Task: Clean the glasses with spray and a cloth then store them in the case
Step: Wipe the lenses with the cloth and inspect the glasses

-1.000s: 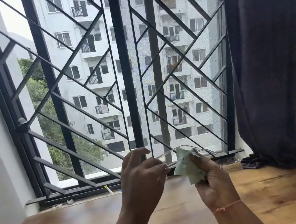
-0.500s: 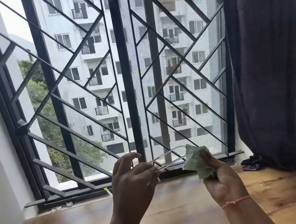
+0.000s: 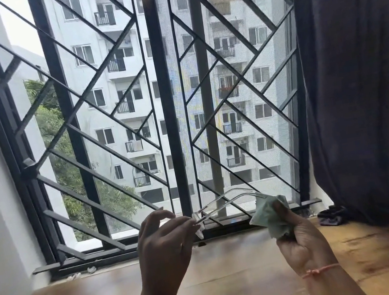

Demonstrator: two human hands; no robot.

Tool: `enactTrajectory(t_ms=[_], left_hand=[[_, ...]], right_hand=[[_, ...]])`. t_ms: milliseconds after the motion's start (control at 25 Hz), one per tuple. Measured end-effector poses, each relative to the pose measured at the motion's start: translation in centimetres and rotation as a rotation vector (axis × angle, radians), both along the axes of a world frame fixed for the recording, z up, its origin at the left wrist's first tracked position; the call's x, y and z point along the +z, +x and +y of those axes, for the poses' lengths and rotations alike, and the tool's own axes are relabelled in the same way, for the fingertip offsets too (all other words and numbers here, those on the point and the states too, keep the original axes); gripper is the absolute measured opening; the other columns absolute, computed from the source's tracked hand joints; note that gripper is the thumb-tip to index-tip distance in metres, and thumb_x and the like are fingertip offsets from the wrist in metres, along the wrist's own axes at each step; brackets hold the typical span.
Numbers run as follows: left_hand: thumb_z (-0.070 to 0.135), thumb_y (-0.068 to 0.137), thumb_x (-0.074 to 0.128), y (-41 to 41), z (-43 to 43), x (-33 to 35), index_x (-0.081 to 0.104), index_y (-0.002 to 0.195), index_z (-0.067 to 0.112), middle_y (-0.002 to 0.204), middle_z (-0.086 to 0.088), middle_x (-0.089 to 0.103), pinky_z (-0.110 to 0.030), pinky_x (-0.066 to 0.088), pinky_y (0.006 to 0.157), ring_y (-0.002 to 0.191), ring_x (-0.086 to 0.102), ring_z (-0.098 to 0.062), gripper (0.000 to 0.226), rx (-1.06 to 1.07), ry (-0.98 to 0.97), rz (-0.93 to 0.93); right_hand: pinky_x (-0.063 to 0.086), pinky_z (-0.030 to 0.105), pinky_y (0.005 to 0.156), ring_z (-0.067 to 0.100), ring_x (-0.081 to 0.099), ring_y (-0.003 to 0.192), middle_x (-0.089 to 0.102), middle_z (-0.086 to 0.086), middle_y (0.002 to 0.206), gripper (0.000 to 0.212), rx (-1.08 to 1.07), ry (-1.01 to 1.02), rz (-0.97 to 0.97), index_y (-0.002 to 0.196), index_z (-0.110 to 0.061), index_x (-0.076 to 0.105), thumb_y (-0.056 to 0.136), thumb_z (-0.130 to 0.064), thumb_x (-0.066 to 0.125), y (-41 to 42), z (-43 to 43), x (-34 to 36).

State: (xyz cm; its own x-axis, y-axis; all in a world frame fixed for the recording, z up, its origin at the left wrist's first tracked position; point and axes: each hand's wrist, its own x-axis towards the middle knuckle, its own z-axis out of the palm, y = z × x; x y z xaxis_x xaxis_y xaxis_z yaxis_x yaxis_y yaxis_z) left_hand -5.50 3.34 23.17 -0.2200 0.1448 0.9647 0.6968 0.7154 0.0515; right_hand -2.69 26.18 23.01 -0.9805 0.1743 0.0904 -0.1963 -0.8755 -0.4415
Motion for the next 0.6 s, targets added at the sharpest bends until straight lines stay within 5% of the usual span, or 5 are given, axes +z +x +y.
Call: enactTrajectory(t_ms=[120,200,280,360,600], left_hand=[[0.025,0.074,0.066,0.1,-0.3,0.4,0.076,0.072,0.018,0.076,0.017,0.068,-0.017,0.045,0.074,0.080,0.053,-0.008,0.013,-0.079,0.222,-0.101],[0.011,0.068,0.075,0.5,-0.3,0.8,0.074,0.076,0.028,0.073,0.027,0.066,-0.009,0.043,0.073,0.081,0.055,-0.001,0.019,-0.137,0.422,-0.231],[-0.009,0.063,0.075,0.7,-0.1,0.9,0.073,0.071,0.041,0.068,0.025,0.069,-0.017,0.048,0.073,0.079,0.062,-0.006,0.050,-0.245,0.619,-0.371],[-0.017,0.065,0.069,0.7,0.0,0.8,0.074,0.065,0.040,0.068,0.012,0.072,-0.028,0.052,0.071,0.072,0.067,-0.017,0.058,-0.412,0.798,-0.467],[-0.012,0.069,0.066,1.0,0.9,0.9,0.075,0.058,0.021,0.058,0.000,0.071,-0.012,0.052,0.057,0.055,0.066,-0.007,0.036,-0.681,1.119,-0.603]], right_hand=[[0.036,0.007,0.035,0.000,0.053,0.041,0.070,0.001,0.061,0.050,-0.088,0.053,0.009,0.057,-0.009,0.073,0.010,-0.012,0.092,0.2,0.3,-0.3],[0.038,0.007,0.037,0.004,0.061,0.048,0.073,0.007,0.073,0.071,-0.176,0.083,0.011,0.080,-0.005,0.073,0.013,-0.015,0.093,0.4,0.1,-0.8],[0.036,0.008,0.038,0.008,0.061,0.056,0.070,0.015,0.098,0.079,-0.273,0.114,-0.053,0.112,-0.001,0.061,0.038,-0.008,0.086,0.4,0.1,-1.2],[0.038,0.010,0.038,0.007,0.060,0.057,0.062,0.019,0.113,0.075,-0.366,0.147,-0.097,0.129,0.001,0.046,0.059,0.008,0.069,0.4,-0.1,-1.2],[0.041,0.016,0.036,0.007,0.056,0.044,0.070,0.011,0.072,0.072,-0.471,0.340,-0.061,0.133,0.001,0.040,0.068,0.026,0.057,0.8,-1.1,-0.8]])
